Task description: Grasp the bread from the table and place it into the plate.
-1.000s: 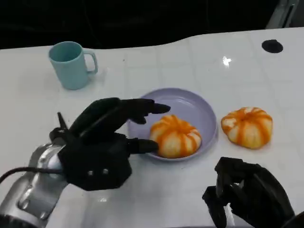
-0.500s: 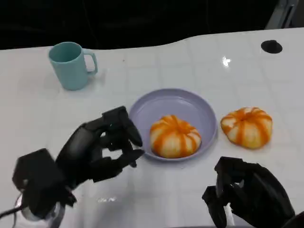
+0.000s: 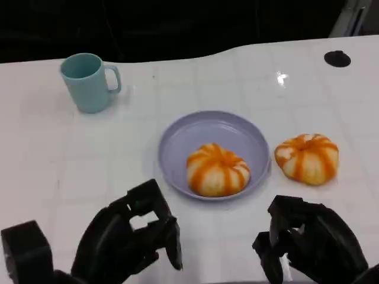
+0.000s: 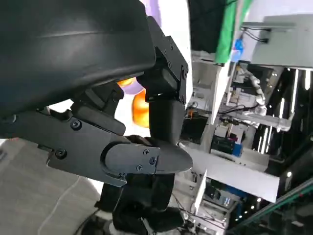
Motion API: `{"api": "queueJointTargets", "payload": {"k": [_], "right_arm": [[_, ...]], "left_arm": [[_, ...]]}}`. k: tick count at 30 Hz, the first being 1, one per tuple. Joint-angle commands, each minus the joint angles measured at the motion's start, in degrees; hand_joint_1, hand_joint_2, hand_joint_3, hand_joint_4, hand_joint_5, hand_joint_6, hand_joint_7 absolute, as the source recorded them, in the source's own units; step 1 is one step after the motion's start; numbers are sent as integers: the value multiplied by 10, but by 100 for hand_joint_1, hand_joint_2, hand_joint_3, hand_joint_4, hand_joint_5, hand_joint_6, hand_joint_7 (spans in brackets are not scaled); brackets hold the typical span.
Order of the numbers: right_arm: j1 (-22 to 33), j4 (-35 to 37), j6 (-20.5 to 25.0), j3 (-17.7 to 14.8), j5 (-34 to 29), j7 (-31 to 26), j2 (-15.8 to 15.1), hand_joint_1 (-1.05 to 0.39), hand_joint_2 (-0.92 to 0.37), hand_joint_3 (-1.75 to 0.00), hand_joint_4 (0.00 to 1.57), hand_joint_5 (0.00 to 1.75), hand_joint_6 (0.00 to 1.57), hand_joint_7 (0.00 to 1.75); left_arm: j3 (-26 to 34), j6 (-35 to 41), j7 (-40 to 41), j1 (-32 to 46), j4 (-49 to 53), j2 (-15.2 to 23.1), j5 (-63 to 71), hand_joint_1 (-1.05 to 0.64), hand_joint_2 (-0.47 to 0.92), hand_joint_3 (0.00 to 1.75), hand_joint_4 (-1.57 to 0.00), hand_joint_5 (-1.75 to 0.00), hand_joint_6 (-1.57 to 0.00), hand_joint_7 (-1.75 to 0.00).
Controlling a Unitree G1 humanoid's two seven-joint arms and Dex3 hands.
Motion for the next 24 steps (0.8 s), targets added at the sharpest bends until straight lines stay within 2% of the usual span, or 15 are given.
{"api": "queueJointTargets", "payload": {"k": [1, 13, 24], "right_arm": [[3, -5, -3, -6, 3, 0, -8, -96, -72, -47, 122, 161, 104, 148], [-10, 18, -26, -13, 0, 2, -4, -97, -76, -44, 120, 167, 104, 152], [-13, 26, -31, -12, -2, -7, -2, -99, -79, -39, 120, 167, 104, 152]], "left_arm": [[15, 21, -15, 8, -9, 2, -21, -61, 92, 36, -96, -175, -72, -175], [27, 55, -40, -3, 19, -5, -41, -62, 92, 28, -97, -175, -74, -175], [31, 51, -60, -9, 43, -12, -35, -62, 92, 25, -98, -175, -73, -175]]}}
